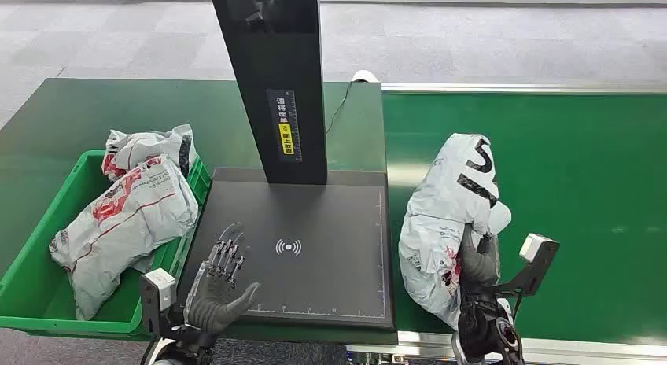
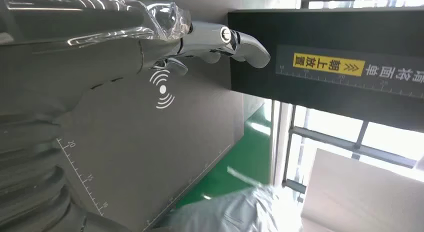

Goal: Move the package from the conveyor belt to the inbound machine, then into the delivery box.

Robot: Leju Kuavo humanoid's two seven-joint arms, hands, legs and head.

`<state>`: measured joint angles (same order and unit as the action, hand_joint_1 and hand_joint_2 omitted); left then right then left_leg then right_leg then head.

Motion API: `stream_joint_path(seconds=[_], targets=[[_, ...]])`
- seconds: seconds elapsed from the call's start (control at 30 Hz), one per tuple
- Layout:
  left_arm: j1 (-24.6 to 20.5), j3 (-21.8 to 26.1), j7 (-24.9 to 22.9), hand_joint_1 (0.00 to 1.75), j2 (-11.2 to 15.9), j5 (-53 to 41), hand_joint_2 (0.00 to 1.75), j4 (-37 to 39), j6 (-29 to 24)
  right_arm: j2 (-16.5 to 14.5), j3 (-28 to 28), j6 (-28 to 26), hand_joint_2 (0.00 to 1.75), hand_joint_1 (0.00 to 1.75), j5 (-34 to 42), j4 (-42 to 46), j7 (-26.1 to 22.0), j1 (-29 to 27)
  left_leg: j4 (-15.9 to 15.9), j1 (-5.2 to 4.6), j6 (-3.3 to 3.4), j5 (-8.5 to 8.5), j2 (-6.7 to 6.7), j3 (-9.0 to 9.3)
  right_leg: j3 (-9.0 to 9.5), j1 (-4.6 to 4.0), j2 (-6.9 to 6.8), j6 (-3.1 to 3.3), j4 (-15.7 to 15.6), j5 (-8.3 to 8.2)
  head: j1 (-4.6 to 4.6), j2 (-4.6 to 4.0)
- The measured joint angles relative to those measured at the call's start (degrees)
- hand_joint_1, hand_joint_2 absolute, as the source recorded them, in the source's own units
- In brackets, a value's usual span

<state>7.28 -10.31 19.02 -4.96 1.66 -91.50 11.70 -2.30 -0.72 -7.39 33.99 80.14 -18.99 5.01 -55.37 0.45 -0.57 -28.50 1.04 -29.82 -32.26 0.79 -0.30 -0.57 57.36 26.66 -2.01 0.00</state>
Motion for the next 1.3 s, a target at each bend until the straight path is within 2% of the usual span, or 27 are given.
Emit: stream_joint_path(seconds=[0.17,0.33,0.43,0.6,0.77,0.9,1.1,1.23,1.3], targets=[[0.4,0.1,0.5,0.00,0.1,0.3,1.75,-0.7,-1.5,-0.3,0.0,-2.3,1.75,1.75,-0.9,2.8,-2.9,-0.5,0.0,0.01,0.00,0.00,-0.01,-0.01,-0.01,-0.01,0.00,0.00,0.0,0.00,0.00,0.00],[0.7,0.4,3.4,0.00,0.1,-1.0,1.75,-2.1,-5.8,-0.3,-1.0,-2.2,1.75,1.75,-6.1,6.1,-6.9,-1.2,0.0,0.02,0.00,0.00,0.00,-0.02,0.00,-0.02,0.00,0.00,0.0,0.00,0.00,0.00],[0.7,0.5,5.6,0.00,0.1,-2.0,1.75,-3.1,-8.0,0.4,-3.2,1.8,1.75,1.75,-12.2,7.5,-9.5,-1.4,0.0,0.02,0.00,0.00,0.00,-0.02,0.00,-0.02,0.00,0.00,0.0,0.00,0.01,0.00],[0.7,0.6,8.4,0.00,0.1,-2.4,1.75,-4.4,-9.3,2.5,-9.1,12.4,1.75,1.75,-24.7,9.0,-12.5,-1.3,0.0,0.02,0.00,0.00,-0.03,-0.01,0.00,-0.02,-0.02,0.00,0.0,0.00,0.00,0.00],[0.5,0.6,10.0,0.00,0.1,-2.3,1.75,-4.8,-9.2,4.6,-14.3,20.4,1.75,1.75,-33.7,9.1,-12.1,-1.3,0.0,0.02,0.00,0.00,-0.03,-0.02,0.00,-0.02,-0.02,0.00,0.0,0.00,0.01,0.00],[0.4,0.8,11.3,0.00,0.0,-2.3,1.75,-4.9,-9.2,6.0,-17.6,23.2,1.75,1.75,-40.3,9.0,-10.3,-1.3,0.0,0.01,0.00,0.00,-0.03,-0.02,0.00,-0.02,-0.02,0.00,0.0,0.00,0.01,0.00],[0.5,1.2,13.2,0.00,-0.4,-1.8,1.75,-6.4,-10.3,7.7,-21.1,24.0,1.75,1.75,-48.3,7.5,-7.4,-0.6,0.0,0.01,0.00,0.00,-0.03,-0.04,0.02,-0.02,-0.03,0.00,0.0,0.00,0.01,0.00],[0.9,1.4,14.1,0.00,-0.6,-1.5,1.75,-7.9,-10.9,8.5,-22.8,22.6,1.75,1.74,-52.8,6.0,-6.7,0.6,0.0,0.01,0.00,0.00,-0.06,-0.04,0.01,-0.02,-0.05,0.00,0.0,0.00,0.01,0.00],[1.1,1.4,14.5,0.00,-0.7,-1.5,1.75,-8.5,-11.3,8.6,-23.6,21.4,1.75,1.51,-54.9,5.4,-6.3,1.2,0.0,0.01,0.00,0.00,-0.06,-0.04,0.01,-0.02,-0.06,0.00,0.0,0.00,-0.01,0.00]])
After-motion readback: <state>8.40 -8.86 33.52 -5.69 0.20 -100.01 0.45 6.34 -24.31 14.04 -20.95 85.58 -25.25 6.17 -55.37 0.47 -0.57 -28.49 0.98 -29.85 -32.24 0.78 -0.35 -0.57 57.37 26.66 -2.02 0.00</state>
